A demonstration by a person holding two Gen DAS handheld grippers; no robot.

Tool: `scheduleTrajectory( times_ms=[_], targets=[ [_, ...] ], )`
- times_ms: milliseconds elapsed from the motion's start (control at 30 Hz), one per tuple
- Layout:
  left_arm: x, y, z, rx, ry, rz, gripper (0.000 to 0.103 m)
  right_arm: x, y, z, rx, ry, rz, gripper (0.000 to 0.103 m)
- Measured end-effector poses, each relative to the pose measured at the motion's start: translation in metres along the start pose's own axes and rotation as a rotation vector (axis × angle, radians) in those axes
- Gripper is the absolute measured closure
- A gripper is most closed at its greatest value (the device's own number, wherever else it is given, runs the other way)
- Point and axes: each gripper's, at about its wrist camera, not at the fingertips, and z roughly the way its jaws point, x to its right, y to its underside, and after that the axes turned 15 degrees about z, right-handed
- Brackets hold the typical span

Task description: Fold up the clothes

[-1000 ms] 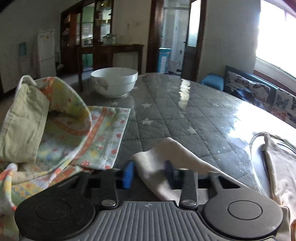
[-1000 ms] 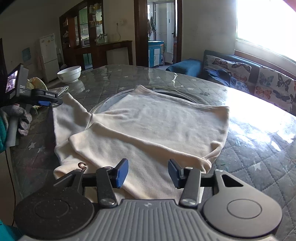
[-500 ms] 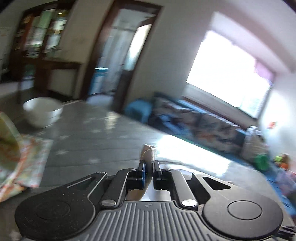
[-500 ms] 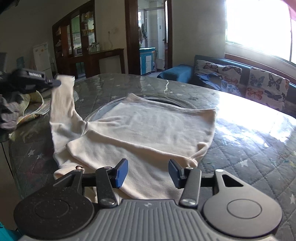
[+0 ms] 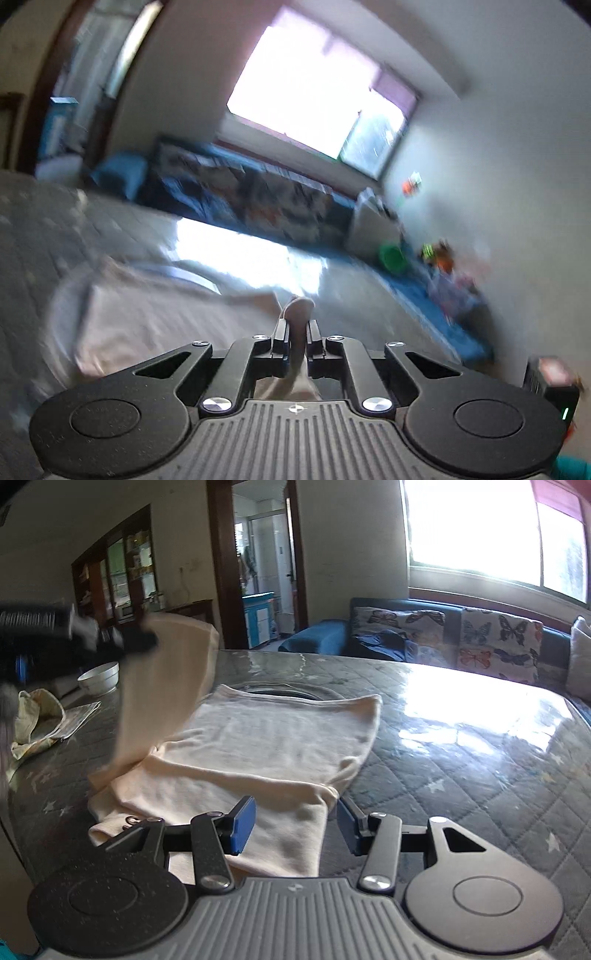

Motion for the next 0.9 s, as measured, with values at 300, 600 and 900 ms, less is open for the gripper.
scheduleTrajectory(
  times_ms=[300, 600, 900],
  targets=[
    [0.001, 0.033, -0.008, -0.11, 0.01, 0.127, 0.061, 0.009, -0.003, -0.004, 0.002, 0.018, 0.03, 0.054],
    [-0.06, 0.067, -0.054, -0.198, -0.229, 0.173, 0.06, -0.008, -0.003, 0.029, -0.067, -0.046, 0.014, 0.061],
    [-0.072, 0.087, -0.056, -0.236, -0.248, 0.22, 0.06, -0.011, 0.001, 0.057, -0.117, -0.008, 0.002, 0.079]
  ],
)
